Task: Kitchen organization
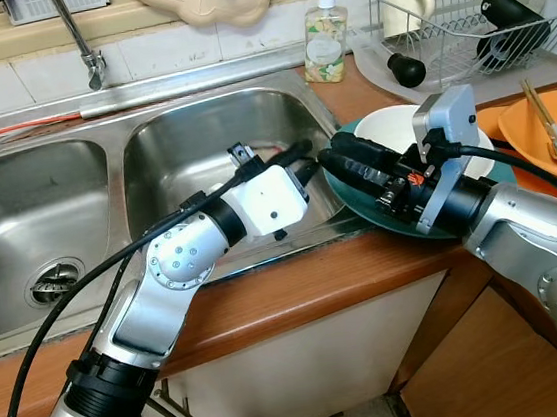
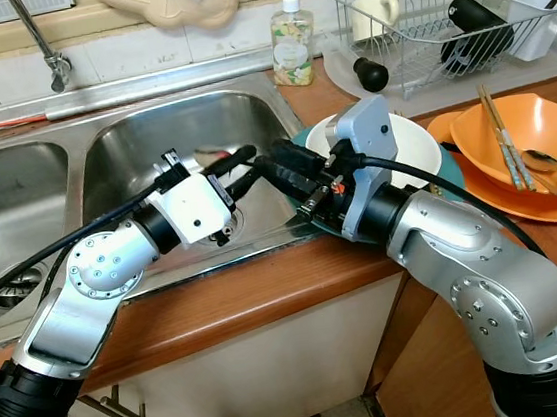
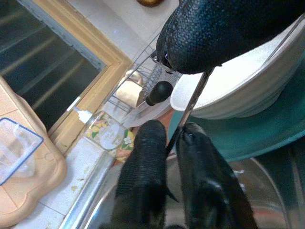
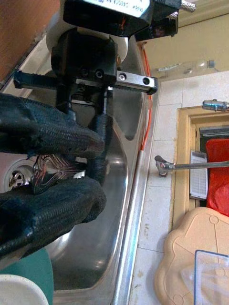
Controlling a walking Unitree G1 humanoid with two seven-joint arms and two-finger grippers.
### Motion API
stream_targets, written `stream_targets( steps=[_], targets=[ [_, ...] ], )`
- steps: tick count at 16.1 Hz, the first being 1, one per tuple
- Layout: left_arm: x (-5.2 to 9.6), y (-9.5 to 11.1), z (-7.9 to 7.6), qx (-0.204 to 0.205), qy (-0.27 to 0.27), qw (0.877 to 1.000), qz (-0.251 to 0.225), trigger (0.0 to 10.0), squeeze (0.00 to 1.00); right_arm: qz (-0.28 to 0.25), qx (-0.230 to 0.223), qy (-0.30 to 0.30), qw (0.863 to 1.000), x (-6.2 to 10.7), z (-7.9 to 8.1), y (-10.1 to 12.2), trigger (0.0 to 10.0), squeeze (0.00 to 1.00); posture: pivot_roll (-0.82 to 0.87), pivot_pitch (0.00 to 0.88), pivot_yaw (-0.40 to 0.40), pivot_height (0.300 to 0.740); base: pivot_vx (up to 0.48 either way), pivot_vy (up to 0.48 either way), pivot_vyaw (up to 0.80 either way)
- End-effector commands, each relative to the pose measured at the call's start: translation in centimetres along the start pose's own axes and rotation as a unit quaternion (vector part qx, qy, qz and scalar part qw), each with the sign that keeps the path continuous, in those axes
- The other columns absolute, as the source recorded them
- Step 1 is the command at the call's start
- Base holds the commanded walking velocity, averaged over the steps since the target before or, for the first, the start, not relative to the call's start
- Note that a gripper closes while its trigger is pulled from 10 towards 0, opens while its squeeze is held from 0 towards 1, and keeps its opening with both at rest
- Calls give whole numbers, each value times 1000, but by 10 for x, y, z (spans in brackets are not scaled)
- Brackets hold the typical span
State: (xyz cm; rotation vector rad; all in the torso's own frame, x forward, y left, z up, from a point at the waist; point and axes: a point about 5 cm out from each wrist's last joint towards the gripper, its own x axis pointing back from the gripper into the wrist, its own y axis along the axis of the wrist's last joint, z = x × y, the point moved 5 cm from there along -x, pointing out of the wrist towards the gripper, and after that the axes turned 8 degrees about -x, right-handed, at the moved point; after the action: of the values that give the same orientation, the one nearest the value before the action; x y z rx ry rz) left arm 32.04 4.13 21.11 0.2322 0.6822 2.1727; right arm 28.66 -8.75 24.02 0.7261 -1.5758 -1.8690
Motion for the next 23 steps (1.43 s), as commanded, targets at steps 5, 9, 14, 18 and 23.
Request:
stream_targets(
  steps=[5,9,14,18,23],
  targets=[
    [0,-7,-8,-44,-22,999,15,0,0,-1,9,10,1000,-1,7,3,78,0,-26,0,53,740,0,0,0],
    [2,-12,-5,-51,-17,998,24,0,0,5,13,12,1000,-5,8,0,10000,1000,-22,0,49,740,0,0,0],
    [11,-56,0,-68,-40,991,112,0,0,27,46,-1,999,2,6,-7,10000,0,-31,0,61,740,0,0,0],
    [9,-109,12,-77,-72,972,210,0,0,57,61,12,996,6,13,-18,10000,0,-44,0,75,740,0,0,0],
    [17,-151,4,-49,-136,942,302,10000,0,74,67,18,995,6,18,-25,10000,0,-44,0,68,740,0,0,0]
  ],
)
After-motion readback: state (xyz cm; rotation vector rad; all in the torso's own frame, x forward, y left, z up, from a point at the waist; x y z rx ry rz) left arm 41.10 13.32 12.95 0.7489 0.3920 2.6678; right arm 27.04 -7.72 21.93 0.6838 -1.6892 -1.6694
